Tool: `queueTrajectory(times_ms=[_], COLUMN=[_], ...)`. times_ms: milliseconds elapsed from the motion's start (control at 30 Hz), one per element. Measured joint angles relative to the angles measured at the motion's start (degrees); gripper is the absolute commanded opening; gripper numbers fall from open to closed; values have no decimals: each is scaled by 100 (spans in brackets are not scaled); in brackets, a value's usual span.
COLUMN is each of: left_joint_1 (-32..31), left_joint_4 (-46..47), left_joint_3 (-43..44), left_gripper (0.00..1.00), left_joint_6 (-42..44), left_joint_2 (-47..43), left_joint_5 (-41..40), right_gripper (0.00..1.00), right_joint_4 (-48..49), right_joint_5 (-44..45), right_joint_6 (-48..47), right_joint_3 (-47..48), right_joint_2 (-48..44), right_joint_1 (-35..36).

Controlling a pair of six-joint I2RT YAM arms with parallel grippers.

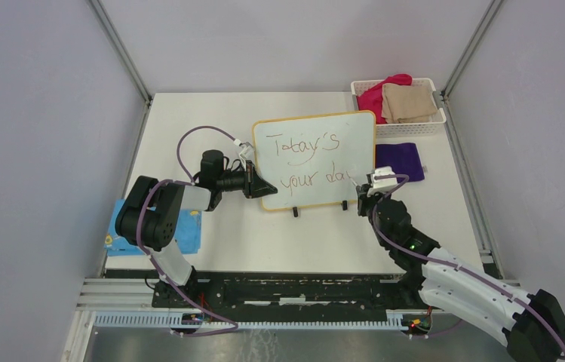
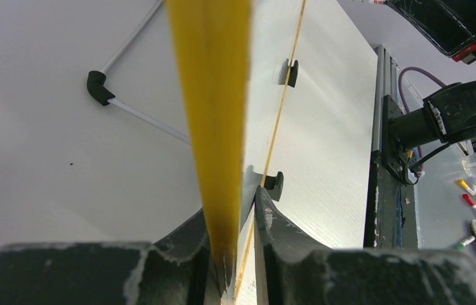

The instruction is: Write a sentence on the whiteboard

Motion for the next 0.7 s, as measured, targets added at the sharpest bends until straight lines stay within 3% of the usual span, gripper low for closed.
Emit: queueTrajectory(times_ms=[700], left_joint_1=[-2], left_joint_4=[-15], left_joint_3=[7], left_gripper=[2], left_joint_6=[0], left_joint_2=[0], left_joint_5=[-2], right_gripper=[0], right_joint_4=[-59], right_joint_5=[129], right_joint_6=[-70], right_joint_3=[317], right_joint_2=[195], right_joint_1=[-227])
